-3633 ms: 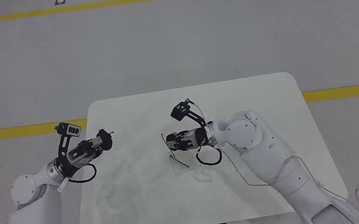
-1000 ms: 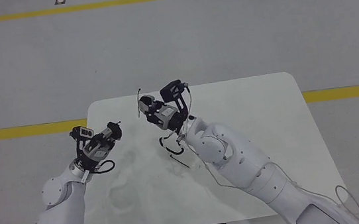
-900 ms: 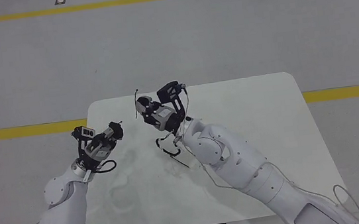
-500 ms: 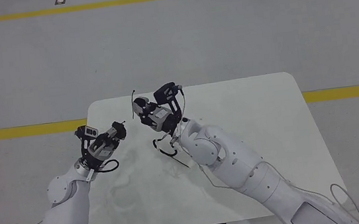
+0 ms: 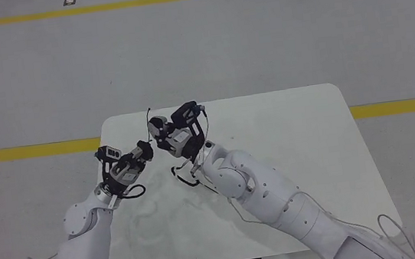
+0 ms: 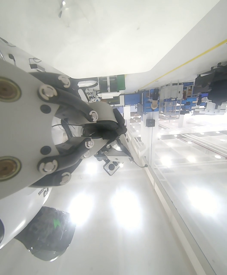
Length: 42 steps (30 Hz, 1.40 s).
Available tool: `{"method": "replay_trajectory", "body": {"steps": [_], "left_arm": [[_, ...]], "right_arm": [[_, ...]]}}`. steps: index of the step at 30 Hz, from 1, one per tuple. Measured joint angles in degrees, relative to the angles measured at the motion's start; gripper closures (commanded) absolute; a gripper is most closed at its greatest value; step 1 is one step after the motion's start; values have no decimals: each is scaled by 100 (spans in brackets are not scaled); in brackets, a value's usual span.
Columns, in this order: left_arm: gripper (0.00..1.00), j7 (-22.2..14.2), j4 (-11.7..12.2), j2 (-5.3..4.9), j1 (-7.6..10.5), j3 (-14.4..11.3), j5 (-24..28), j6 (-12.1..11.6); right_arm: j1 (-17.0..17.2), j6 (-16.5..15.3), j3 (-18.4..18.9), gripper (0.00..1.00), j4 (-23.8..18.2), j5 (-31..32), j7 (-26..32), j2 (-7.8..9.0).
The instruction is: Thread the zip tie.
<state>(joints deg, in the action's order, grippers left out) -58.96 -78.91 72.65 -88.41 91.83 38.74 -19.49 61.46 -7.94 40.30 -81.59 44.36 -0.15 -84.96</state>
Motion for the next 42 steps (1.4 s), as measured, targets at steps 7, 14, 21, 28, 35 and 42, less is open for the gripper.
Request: {"method": "replay_trajectory", "body": {"steps": [7, 14, 21, 28, 35, 42], "left_arm": [[100, 35, -11, -5, -11, -17, -39, 1], [100, 34, -11, -5, -10, -17, -37, 1], [100, 34, -11, -5, -10, -17, -37, 1], [100, 34, -11, -5, -10, -17, -37, 1], [100, 34, -11, -5, -10, -17, -38, 1], [100, 34, -11, -5, -10, -17, -38, 1]], "right_arm": [[-40, 372, -22, 100, 36, 528, -201, -32], [46, 371, 10, 100, -13, 702, -115, -27], [106, 327, 75, 100, -35, 826, -14, -49], [124, 269, 136, 100, -1, 872, 75, -83], [143, 201, 180, 100, 27, 887, 107, -119], [159, 136, 229, 100, 45, 933, 164, -146]]}}
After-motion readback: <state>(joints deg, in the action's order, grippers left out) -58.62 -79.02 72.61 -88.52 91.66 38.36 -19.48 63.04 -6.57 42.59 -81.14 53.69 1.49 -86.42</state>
